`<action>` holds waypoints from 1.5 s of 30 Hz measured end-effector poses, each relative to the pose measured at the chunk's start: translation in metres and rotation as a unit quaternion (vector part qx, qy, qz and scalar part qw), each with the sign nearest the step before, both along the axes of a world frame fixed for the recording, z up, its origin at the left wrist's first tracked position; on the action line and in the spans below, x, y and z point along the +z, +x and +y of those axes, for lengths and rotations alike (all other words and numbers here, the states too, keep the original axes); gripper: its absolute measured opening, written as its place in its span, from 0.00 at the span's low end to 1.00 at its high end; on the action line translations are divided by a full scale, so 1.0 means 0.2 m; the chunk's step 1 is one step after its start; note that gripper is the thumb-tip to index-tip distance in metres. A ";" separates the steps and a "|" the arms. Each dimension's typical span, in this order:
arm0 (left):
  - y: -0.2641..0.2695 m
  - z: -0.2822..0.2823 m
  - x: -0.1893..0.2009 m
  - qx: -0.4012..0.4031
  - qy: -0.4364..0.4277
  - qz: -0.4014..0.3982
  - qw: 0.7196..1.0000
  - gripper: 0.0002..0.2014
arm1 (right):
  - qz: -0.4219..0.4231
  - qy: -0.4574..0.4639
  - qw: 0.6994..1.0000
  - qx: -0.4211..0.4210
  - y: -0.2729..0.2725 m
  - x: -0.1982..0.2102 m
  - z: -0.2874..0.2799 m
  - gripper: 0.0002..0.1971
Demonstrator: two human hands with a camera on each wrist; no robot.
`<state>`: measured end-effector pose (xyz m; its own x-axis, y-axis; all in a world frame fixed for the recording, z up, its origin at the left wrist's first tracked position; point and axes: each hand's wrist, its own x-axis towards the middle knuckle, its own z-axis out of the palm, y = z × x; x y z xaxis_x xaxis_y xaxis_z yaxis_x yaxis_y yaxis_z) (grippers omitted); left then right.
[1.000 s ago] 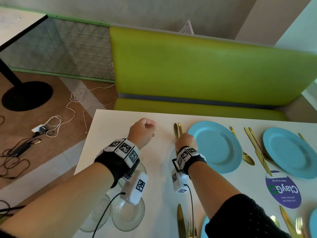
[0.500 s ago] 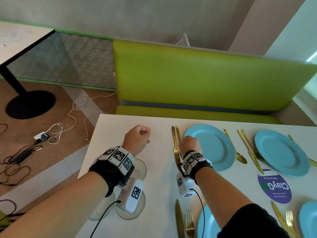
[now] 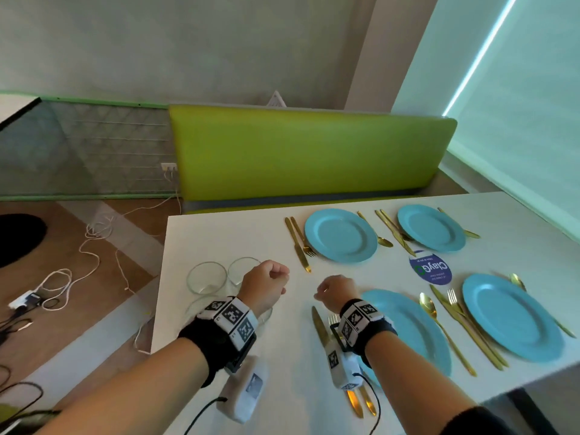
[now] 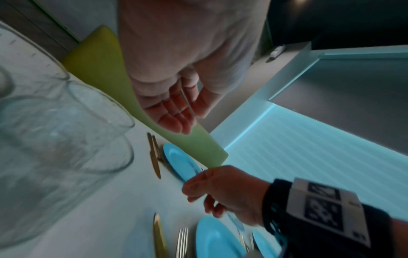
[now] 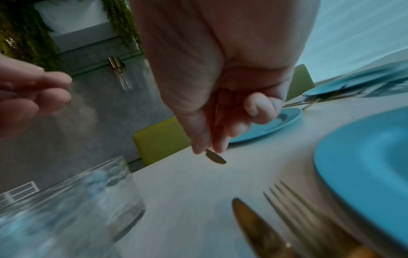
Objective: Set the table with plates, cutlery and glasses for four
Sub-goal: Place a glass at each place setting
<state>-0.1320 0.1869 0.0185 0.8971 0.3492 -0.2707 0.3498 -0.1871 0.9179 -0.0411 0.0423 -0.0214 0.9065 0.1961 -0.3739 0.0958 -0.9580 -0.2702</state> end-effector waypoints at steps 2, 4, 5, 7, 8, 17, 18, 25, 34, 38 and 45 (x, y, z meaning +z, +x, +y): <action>-0.12 -0.05 -0.04 -0.047 -0.004 0.035 0.998 0.02 | 0.015 0.009 1.000 0.001 -0.13 -0.02 0.00 0.15; -0.23 -0.07 -0.10 -0.108 -0.008 0.095 0.990 0.02 | 0.039 0.028 0.999 -0.002 -0.24 -0.04 0.02 0.14; -0.28 -0.08 -0.14 -0.139 -0.008 0.138 0.981 0.03 | 0.047 0.037 0.998 -0.007 -0.29 -0.04 0.03 0.14; -0.37 -0.08 -0.22 -0.169 -0.004 0.228 0.959 0.05 | 0.058 0.048 0.997 -0.014 -0.36 -0.05 0.05 0.14; -0.41 -0.06 -0.26 -0.159 -0.001 0.262 0.952 0.05 | 0.062 0.046 0.997 -0.009 -0.39 -0.05 0.07 0.15; -0.54 0.24 -0.38 0.008 0.176 0.341 0.923 0.31 | 0.080 0.061 0.995 -0.023 -0.49 -0.11 0.15 0.26; -0.55 0.25 -0.38 0.056 0.162 0.325 0.930 0.38 | 0.088 0.072 0.993 -0.033 -0.49 -0.12 0.16 0.29; -0.53 0.33 -0.49 0.135 0.080 0.160 0.975 0.53 | 0.094 0.142 0.985 -0.028 -0.47 -0.21 0.26 0.46; -0.48 0.36 -0.54 0.141 0.053 0.085 0.985 0.52 | 0.041 0.221 0.973 -0.055 -0.50 -0.32 0.38 0.47; -0.46 0.36 -0.56 0.159 0.045 0.070 0.984 0.51 | 0.017 0.244 0.967 -0.076 -0.51 -0.35 0.41 0.46; -0.47 0.35 -0.56 0.167 0.065 0.049 0.983 0.42 | 0.008 0.220 0.972 -0.079 -0.53 -0.34 0.41 0.40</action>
<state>-0.2262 0.2579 -0.0929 0.6980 0.6575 -0.2836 0.4968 -0.1593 0.8531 -0.1464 0.1242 -0.0902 0.9331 0.1987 -0.2998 -0.0510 -0.7520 -0.6572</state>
